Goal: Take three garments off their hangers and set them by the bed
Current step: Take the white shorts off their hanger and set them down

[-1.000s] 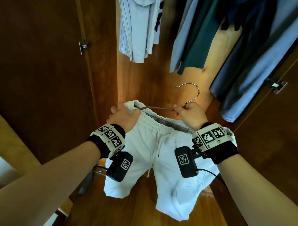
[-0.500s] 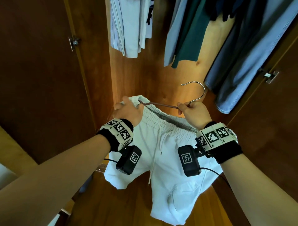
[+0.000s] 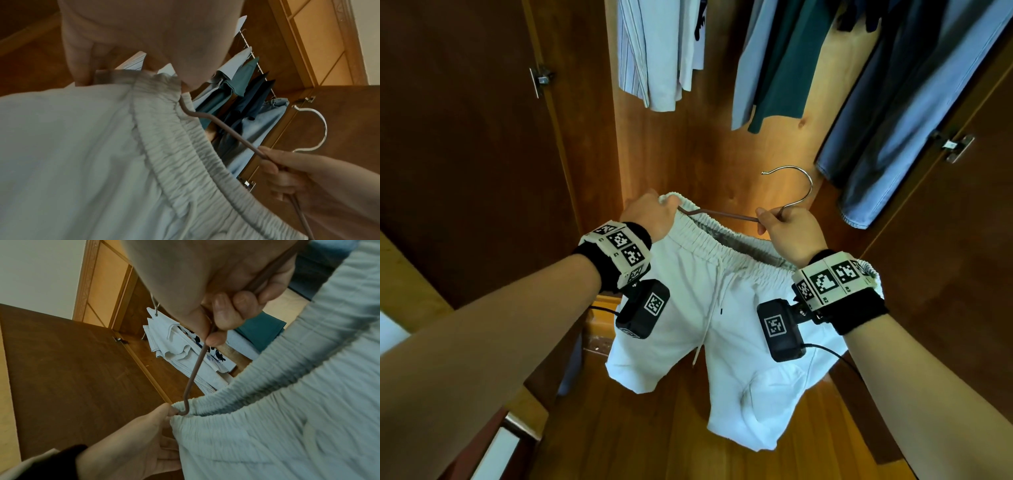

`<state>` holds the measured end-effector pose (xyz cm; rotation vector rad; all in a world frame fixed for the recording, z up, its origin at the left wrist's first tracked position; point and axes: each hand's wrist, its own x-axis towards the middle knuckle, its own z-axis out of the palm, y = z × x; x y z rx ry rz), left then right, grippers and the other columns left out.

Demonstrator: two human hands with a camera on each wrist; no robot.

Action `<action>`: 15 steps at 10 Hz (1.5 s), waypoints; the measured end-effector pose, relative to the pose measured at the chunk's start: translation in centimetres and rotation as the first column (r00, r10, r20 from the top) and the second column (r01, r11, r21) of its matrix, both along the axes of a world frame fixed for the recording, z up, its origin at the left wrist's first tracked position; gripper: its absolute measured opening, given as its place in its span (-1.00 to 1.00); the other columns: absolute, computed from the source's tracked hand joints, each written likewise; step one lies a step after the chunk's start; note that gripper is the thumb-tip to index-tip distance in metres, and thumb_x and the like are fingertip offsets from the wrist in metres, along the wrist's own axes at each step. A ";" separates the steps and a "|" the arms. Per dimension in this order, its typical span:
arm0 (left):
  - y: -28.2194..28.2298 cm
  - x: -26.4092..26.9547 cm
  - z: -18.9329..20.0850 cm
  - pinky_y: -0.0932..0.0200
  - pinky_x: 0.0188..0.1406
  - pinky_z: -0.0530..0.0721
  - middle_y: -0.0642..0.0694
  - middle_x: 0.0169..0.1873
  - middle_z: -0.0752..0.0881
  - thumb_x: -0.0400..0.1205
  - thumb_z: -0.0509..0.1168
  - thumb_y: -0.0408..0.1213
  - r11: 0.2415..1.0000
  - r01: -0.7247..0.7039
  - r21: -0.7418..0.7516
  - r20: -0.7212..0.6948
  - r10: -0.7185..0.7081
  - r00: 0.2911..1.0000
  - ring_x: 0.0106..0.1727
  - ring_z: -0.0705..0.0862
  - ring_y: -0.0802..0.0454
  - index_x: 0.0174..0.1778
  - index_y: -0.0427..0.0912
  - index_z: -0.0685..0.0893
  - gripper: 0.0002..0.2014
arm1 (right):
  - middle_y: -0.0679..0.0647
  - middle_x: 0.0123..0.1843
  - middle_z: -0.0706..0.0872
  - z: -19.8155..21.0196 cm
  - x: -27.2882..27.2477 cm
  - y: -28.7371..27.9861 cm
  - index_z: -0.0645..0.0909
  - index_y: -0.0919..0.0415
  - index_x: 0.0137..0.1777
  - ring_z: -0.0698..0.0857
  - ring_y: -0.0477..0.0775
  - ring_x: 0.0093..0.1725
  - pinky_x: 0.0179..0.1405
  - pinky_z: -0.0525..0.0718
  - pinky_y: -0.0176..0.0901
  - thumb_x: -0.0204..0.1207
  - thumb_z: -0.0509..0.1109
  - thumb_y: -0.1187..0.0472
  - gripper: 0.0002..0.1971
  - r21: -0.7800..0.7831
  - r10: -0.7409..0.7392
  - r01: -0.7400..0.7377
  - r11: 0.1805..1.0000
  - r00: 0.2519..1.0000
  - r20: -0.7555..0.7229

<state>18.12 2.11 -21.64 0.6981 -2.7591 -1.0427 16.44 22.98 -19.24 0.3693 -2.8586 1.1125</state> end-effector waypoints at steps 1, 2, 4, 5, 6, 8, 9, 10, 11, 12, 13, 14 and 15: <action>-0.6 0.4 0.0 0.05 -0.10 0.40 -0.35 0.08 0.61 0.71 -0.07 -0.16 1.000 0.021 0.005 -0.020 -0.021 1.000 0.07 0.55 -0.26 0.16 -0.37 0.53 -0.60 | -0.01 -0.62 0.36 0.2 0.3 0.0 0.53 0.11 -0.45 0.40 -0.03 -0.53 -0.50 0.28 -0.21 0.66 0.15 0.04 -0.57 0.032 0.010 -0.010 0.999 1.000 -0.003; -0.9 0.8 0.5 0.08 -0.17 0.38 -0.31 -0.10 0.56 0.74 -0.06 -0.24 0.999 0.049 -0.023 -0.010 -0.049 0.999 -0.12 0.50 -0.16 -0.08 -0.34 0.52 -0.69 | 0.00 -0.59 0.37 -0.1 0.3 0.2 0.48 0.06 -0.49 0.40 -0.05 -0.51 -0.48 0.30 -0.19 0.66 0.15 0.02 -0.56 0.047 0.002 -0.002 0.999 1.000 -0.004; -1.3 1.2 1.4 0.10 -0.23 0.37 -0.18 -0.33 0.42 0.77 -0.15 -0.28 0.996 0.091 0.001 0.131 -0.090 0.987 -0.12 0.44 -0.13 -0.18 -0.29 0.41 -0.68 | -0.03 -0.55 0.41 -0.8 0.5 0.4 0.52 0.16 -0.39 0.43 -0.06 -0.46 -0.31 0.35 -0.15 0.65 0.17 0.01 -0.60 0.025 -0.029 0.030 0.999 0.999 -0.046; -1.6 1.6 1.3 0.08 -0.06 0.40 -0.21 -0.30 0.48 0.76 -0.08 -0.22 0.996 0.091 0.004 0.150 -0.090 0.985 -0.02 0.42 -0.12 -0.09 -0.30 0.40 -0.74 | -0.01 -0.54 0.42 -1.1 0.5 0.2 0.55 0.19 -0.34 0.48 0.10 -0.36 -0.26 0.37 -0.14 0.64 0.17 -0.01 -0.61 0.034 -0.038 0.041 0.999 0.997 -0.067; -1.5 2.3 1.3 -0.06 0.22 0.51 -0.44 0.18 0.59 0.76 -0.04 -0.20 0.992 0.112 0.055 0.213 -0.121 0.970 0.12 0.55 -0.23 0.05 -0.28 0.48 -0.75 | -0.04 -0.52 0.43 -1.6 0.6 -0.1 0.56 0.18 -0.30 0.52 0.14 -0.25 -0.21 0.37 -0.14 0.64 0.16 -0.02 -0.62 0.055 -0.039 0.042 0.998 0.998 -0.059; -3.2 3.5 -1.0 -0.12 0.17 0.66 -0.45 0.24 0.65 0.73 0.08 -0.27 0.929 -0.044 0.368 0.135 -0.006 0.991 0.18 0.68 -0.37 0.29 -0.47 0.55 -0.64 | -0.04 -0.51 0.47 -1.5 0.1 0.6 0.53 0.14 -0.39 0.53 0.12 -0.27 -0.16 0.39 -0.16 0.64 0.17 -0.01 -0.61 0.037 -0.034 0.036 0.999 0.998 -0.061; -3.4 3.9 -1.4 -0.04 0.12 0.64 -0.33 0.11 0.66 0.71 0.15 -0.30 0.732 -0.080 0.677 0.092 0.025 0.995 -0.01 0.68 -0.22 0.04 -0.35 0.63 -0.79 | 0.01 -0.54 0.44 -1.7 -0.6 1.6 0.48 0.12 -0.47 0.45 0.00 -0.45 -0.27 0.35 -0.16 0.64 0.19 0.02 -0.57 -0.025 -0.016 0.016 1.000 1.000 -0.026; -3.7 4.0 -1.4 -0.02 0.03 0.66 -0.32 0.03 0.65 0.73 0.10 -0.29 0.654 -0.036 0.756 0.034 0.015 0.999 0.00 0.67 -0.21 0.03 -0.33 0.59 -0.79 | 0.15 -0.44 0.53 -2.2 -1.3 2.7 0.46 0.09 -0.53 0.46 0.05 -0.40 -0.20 0.39 -0.16 0.63 0.21 0.06 -0.55 -0.120 -0.012 0.010 0.993 1.000 -0.013; -4.2 3.9 -1.0 -0.01 0.03 0.67 -0.24 -0.12 0.67 0.75 0.06 -0.27 0.627 0.036 0.778 -0.026 -0.024 0.999 -0.12 0.69 -0.09 -0.01 -0.27 0.56 -0.80 | 0.17 -0.38 0.51 -2.4 -1.5 3.7 0.45 0.11 -0.53 0.45 0.02 -0.37 -0.18 0.38 -0.15 0.65 0.21 0.13 -0.55 -0.216 -0.010 0.012 0.976 1.000 0.009; -4.4 3.7 -0.9 0.05 -0.02 0.69 -0.19 -0.12 0.71 0.75 0.03 -0.30 0.607 0.092 0.789 -0.079 -0.047 0.996 -0.09 0.71 -0.06 0.17 -0.26 0.54 -0.78 | 0.06 -0.44 0.50 -2.9 -1.5 4.1 0.43 0.13 -0.50 0.44 -0.09 -0.39 -0.18 0.35 -0.22 0.66 0.18 0.18 -0.57 -0.341 0.000 0.024 0.940 0.998 0.070; -4.5 3.8 -1.3 0.15 -0.28 0.78 -0.15 -0.33 0.79 0.70 0.01 -0.50 0.485 0.121 0.866 -0.142 0.008 0.990 -0.22 0.74 -0.06 -0.03 -0.34 0.64 -0.73 | -0.14 -0.76 0.37 -2.6 -2.3 4.9 0.39 0.10 -0.44 0.30 -0.25 -0.71 -0.42 0.17 -0.28 0.70 0.08 0.10 -0.58 -0.645 -0.011 0.158 0.747 0.974 0.225; -3.8 3.9 -0.9 0.24 -0.42 0.69 -0.11 -0.40 0.71 0.66 0.10 -0.52 0.576 0.138 0.806 -0.189 0.029 0.982 -0.31 0.65 -0.03 -0.16 -0.21 0.59 -0.78 | -0.14 -0.81 0.23 -1.9 -3.0 5.0 0.35 0.07 -0.42 0.20 -0.22 -0.76 -0.48 0.08 -0.26 0.72 -0.02 0.02 -0.56 -0.787 -0.010 0.233 0.572 0.961 0.277; -2.0 3.5 0.3 0.18 -0.25 0.56 -0.09 -0.17 0.60 0.65 0.13 -0.46 0.722 0.199 0.662 -0.213 -0.072 0.974 -0.19 0.59 0.01 0.07 -0.03 0.51 -0.77 | -0.16 -0.77 0.25 -1.3 -3.2 3.2 0.38 0.11 -0.37 0.20 -0.23 -0.72 -0.56 0.12 -0.31 0.73 -0.05 0.12 -0.59 -0.855 0.069 0.092 0.510 0.987 0.147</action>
